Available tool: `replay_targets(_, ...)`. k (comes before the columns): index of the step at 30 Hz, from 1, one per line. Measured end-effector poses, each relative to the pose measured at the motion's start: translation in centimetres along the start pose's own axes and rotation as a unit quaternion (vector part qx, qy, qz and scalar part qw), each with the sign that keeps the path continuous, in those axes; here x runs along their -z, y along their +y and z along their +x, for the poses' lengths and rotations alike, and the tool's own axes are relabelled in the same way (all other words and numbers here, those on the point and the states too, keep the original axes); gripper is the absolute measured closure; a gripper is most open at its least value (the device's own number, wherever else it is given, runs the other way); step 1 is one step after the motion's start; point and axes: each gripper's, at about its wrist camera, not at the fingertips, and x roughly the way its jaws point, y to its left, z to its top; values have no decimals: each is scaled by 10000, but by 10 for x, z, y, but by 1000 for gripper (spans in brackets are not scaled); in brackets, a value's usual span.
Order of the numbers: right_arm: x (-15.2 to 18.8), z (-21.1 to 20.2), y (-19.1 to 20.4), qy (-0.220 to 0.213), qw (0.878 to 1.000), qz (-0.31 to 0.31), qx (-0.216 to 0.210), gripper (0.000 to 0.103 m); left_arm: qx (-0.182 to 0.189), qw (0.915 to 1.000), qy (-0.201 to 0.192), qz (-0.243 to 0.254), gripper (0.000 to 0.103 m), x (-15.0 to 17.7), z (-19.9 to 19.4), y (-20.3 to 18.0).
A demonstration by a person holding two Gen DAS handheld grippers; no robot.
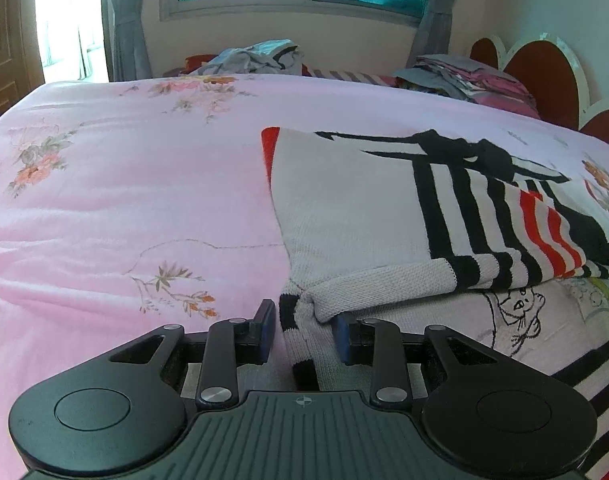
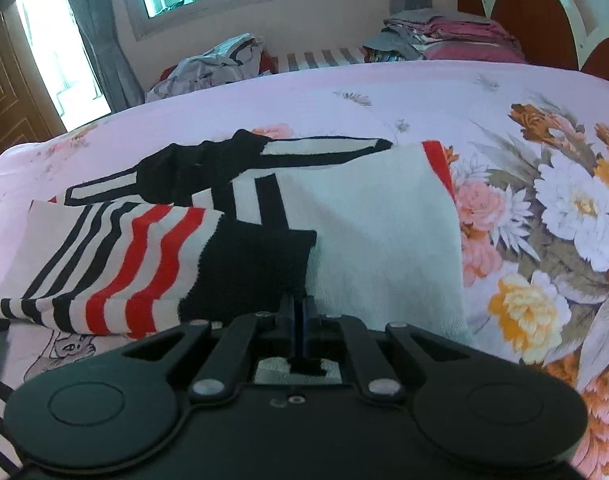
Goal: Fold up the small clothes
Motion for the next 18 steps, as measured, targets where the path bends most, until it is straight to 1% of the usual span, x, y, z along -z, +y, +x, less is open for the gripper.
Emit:
replay_targets(3, 1, 3, -1, 92, 10000, -27, -22, 99, 17, 10000, 35, -8, 72, -1, 2, 0)
replay_targets(5, -2, 3, -3, 178, 9998, -36, -66, 98, 12, 9999, 62, 83, 72, -2, -4, 1)
replay_targets(6, -5, -1, -3, 149, 9999, -22, -32, 95, 10, 10000, -63, 14, 72, -2, -16, 5)
replay_targets(7, -8, -10, -5, -27, 10000, 3, 4, 90, 69, 9995, -305, -16, 72, -2, -31, 7)
replay_targets(8, -10, -18, -6, -179, 9998, -2, -25, 84, 43, 9988, -496, 27, 72, -3, -43, 5)
replay_targets(9, -13, -23, -7, -273, 9996, -14, -116, 85, 41, 9980, -634, 72, 72, -6, -50, 1)
replay_targets(10, -16, -23, -7, -266, 9995, -31, -165, 85, 142, 9974, -706, 74, 72, -11, -51, -3)
replay_targets(11, -18, -18, -5, -207, 9996, -60, -202, 88, 311, 9972, -684, 51, 72, -17, -45, -10)
replay_targets(13, -21, -5, 0, -97, 9996, -91, -249, 89, 420, 9977, -511, 136, 72, -27, -26, -27)
replay_targets(14, -21, 0, 3, -29, 9996, -123, -259, 89, 465, 9982, -310, 232, 69, -29, -13, -36)
replay_targets(15, -19, 10, 6, 143, 9996, -188, -144, 91, 447, 9985, 39, 320, 63, -28, 4, -42)
replay_targets(16, -17, 18, 6, 343, 9992, -222, -10, 92, 425, 9980, 266, 376, 63, -26, 17, -45)
replay_targets(17, -18, 19, 4, 358, 9991, -204, -16, 92, 468, 9978, 164, 434, 62, -27, 18, -46)
replay_targets(18, -22, 16, 3, 359, 9993, -141, -34, 91, 501, 9974, 202, 474, 61, -32, 19, -46)
